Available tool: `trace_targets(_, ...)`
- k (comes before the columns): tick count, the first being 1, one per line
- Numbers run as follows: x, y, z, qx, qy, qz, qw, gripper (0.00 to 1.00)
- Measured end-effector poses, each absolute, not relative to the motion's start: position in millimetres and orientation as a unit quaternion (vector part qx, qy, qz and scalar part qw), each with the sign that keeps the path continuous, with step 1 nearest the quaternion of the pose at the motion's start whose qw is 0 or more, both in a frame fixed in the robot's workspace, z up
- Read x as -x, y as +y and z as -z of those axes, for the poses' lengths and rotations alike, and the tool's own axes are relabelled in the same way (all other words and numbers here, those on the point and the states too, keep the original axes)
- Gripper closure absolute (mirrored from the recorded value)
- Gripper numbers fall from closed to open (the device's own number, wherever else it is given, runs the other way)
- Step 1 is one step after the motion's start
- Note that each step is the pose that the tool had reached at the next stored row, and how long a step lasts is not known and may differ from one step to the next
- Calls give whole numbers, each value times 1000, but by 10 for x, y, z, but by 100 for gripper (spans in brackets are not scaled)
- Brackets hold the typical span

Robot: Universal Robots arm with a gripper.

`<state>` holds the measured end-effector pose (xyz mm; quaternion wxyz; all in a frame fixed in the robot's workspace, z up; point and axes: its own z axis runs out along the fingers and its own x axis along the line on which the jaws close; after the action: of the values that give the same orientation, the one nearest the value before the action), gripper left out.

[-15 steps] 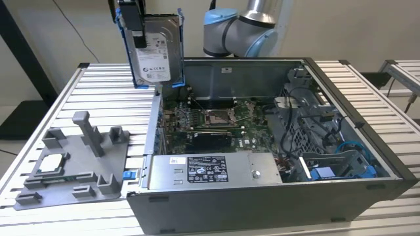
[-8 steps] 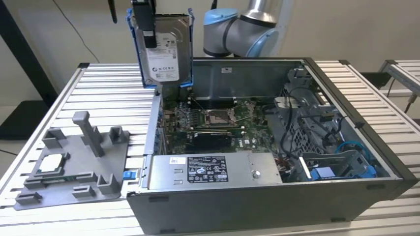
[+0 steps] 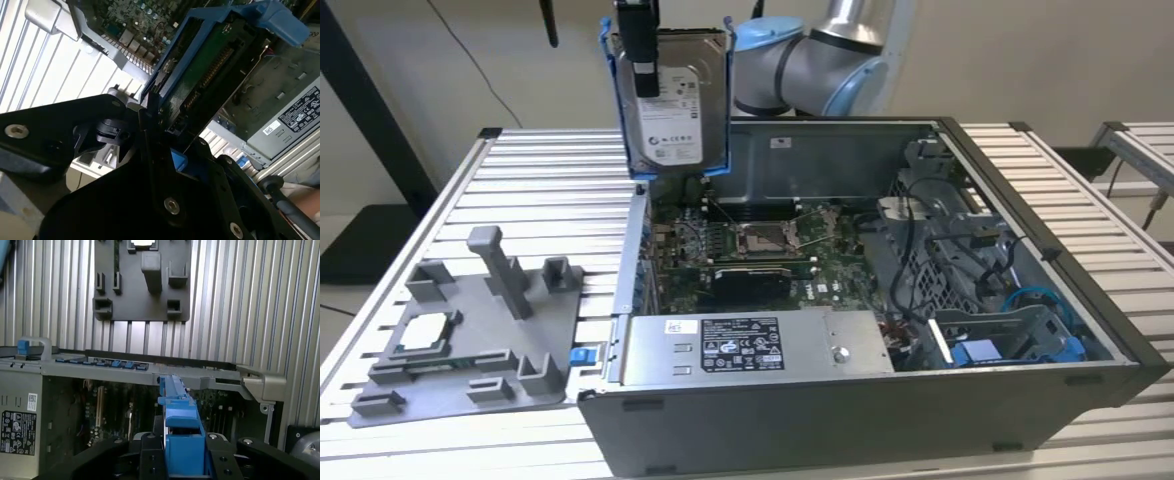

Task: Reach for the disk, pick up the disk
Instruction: 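Pick up the disk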

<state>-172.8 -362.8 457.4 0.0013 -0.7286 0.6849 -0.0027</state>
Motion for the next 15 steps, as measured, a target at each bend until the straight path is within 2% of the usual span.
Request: trace_targets(15,1366,-3628,-4574,729,685,3,1,100)
